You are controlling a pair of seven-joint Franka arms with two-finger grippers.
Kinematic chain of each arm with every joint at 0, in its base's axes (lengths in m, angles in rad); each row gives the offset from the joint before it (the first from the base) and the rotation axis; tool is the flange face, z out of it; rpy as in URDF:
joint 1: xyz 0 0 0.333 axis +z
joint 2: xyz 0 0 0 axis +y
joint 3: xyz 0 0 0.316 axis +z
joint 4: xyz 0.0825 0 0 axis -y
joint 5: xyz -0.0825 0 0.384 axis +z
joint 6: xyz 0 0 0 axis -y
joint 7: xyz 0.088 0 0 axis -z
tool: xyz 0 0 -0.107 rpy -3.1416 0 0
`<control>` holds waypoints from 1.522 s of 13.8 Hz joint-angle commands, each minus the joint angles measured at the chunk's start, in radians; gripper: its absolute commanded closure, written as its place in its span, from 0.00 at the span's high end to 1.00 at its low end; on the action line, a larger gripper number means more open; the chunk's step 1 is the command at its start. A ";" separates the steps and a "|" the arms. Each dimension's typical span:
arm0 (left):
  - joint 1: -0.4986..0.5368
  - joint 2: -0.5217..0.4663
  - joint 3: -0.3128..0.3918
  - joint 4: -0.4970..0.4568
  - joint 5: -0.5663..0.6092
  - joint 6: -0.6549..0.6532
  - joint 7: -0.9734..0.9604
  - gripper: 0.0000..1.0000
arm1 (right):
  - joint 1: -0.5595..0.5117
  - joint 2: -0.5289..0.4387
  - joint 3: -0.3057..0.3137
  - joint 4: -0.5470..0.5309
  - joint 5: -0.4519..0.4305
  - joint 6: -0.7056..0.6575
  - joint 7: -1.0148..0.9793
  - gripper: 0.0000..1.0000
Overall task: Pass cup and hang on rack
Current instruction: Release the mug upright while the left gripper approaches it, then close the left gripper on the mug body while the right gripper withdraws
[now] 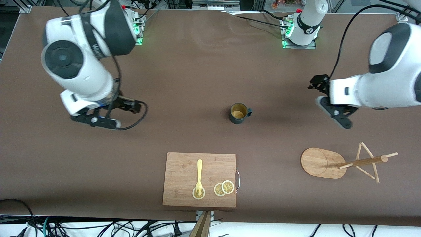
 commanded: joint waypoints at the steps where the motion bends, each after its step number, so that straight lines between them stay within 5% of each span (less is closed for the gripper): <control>1: 0.003 -0.002 -0.032 -0.106 -0.057 0.121 0.191 1.00 | 0.010 -0.035 -0.078 -0.039 0.007 -0.049 -0.184 1.00; 7: 0.000 -0.002 -0.032 -0.381 -0.220 0.489 0.633 1.00 | 0.032 -0.095 -0.230 -0.129 0.009 -0.086 -0.451 1.00; 10: 0.005 0.000 -0.032 -0.513 -0.378 0.660 0.846 1.00 | -0.032 -0.138 -0.215 -0.181 0.023 -0.063 -0.471 1.00; 15: 0.008 0.015 -0.030 -0.674 -0.700 0.829 1.212 1.00 | -0.372 -0.414 0.079 -0.575 0.015 0.199 -0.510 1.00; 18: 0.014 0.059 -0.027 -0.692 -0.842 0.832 1.400 1.00 | -0.630 -0.479 0.369 -0.600 -0.061 0.207 -0.507 1.00; 19: 0.014 0.076 -0.027 -0.703 -0.905 0.832 1.477 1.00 | -0.663 -0.505 0.417 -0.599 -0.062 0.198 -0.507 1.00; 21: 0.014 0.111 -0.026 -0.717 -1.028 0.832 1.626 1.00 | -0.663 -0.516 0.411 -0.576 -0.065 0.195 -0.505 1.00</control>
